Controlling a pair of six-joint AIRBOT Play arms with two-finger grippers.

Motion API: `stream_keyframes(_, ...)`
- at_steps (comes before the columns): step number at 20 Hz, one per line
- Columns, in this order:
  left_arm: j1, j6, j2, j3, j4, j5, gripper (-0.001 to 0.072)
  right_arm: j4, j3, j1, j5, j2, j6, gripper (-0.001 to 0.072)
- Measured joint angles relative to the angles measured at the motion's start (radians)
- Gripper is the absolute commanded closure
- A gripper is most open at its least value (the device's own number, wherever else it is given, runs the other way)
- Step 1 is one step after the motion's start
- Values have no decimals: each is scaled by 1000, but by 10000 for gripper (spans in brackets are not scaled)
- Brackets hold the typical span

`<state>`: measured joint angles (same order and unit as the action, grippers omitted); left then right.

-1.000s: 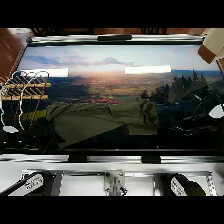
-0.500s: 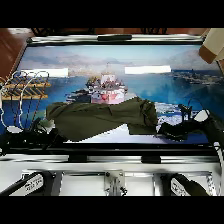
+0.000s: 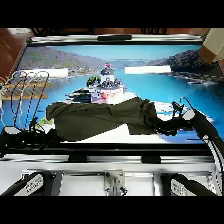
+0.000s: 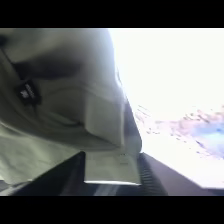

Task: Fold the shirts.

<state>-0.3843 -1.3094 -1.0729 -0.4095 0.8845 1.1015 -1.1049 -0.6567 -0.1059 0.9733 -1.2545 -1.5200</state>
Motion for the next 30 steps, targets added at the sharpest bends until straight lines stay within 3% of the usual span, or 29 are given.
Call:
stream_keyframes(1, 0, 0, 2, -2, -2, 3, 674, 15, 2, 1, -7, -10, 8, 501)
stream_keyframes(3, 0, 5, 3, -19, -7, 12, 674, 41, 1, 2, -4, -21, 45, 653)
stream_keyframes(8, -1, 34, 15, -180, -12, 85, 677, 60, -45, 3, 111, 27, 146, 653)
stream_keyframes(14, -3, 58, 179, -586, -13, 151, 676, 50, -301, 3, 156, 334, 194, 653)
stream_keyframes(19, -3, 13, 345, -1057, -15, 32, 676, 16, -608, 4, -41, 577, 200, 653)
stream_keyframes(24, -3, -105, 446, -1369, 64, -105, 676, -26, -790, 3, -295, 726, 156, 653)
stream_keyframes(30, -3, -185, 470, -1449, 196, 6, 675, -59, -849, 3, -469, 739, 85, 654)
